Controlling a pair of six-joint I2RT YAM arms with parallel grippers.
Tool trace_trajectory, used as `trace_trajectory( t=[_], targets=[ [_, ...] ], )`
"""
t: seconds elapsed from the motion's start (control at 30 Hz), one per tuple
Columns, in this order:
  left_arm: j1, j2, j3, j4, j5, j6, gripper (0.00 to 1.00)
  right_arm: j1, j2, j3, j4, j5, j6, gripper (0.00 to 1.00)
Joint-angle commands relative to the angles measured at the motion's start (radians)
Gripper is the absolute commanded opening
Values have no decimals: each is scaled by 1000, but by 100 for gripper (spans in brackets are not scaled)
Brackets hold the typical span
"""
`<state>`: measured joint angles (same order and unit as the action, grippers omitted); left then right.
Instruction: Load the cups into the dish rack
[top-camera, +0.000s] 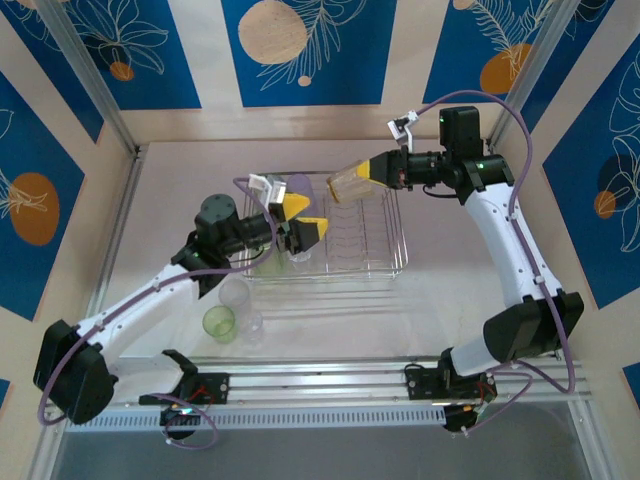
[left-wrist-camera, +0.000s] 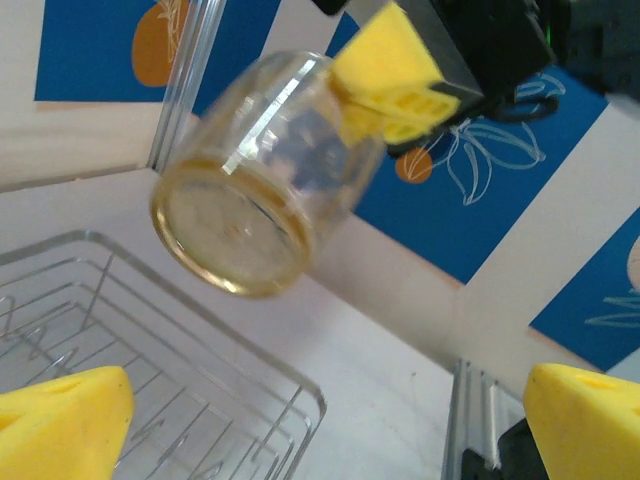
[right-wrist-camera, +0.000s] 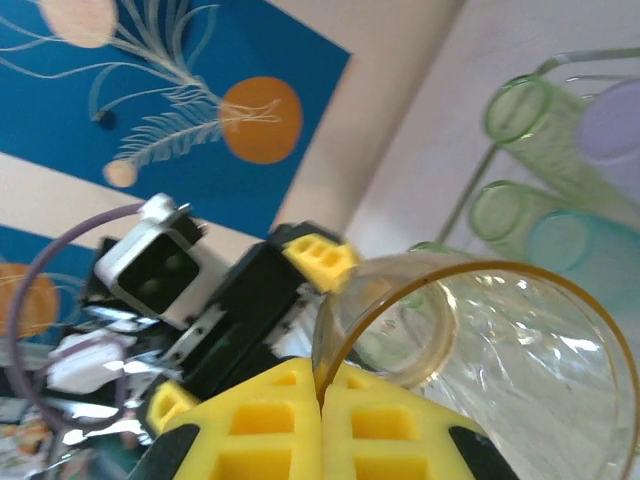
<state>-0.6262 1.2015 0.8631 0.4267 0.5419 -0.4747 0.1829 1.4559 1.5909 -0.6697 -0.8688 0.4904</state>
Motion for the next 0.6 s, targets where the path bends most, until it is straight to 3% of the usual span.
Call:
trace_trajectory(
  t=[0.0,0.27,0.37,0.57],
  targets=[
    [-5,43,72,121,44,-83,100,3,-74,-33,155,-152,111,0],
    [-5,122,146,138,72,-148,98,28,-94,-56,164,-183,117,0],
    [-5,141,170,110,74,-150,91,51,-91,-61,160,-179,114,0],
    [-9,156,182,135,85,-168,68,78,-80,-66,146,-161,105,0]
  ],
)
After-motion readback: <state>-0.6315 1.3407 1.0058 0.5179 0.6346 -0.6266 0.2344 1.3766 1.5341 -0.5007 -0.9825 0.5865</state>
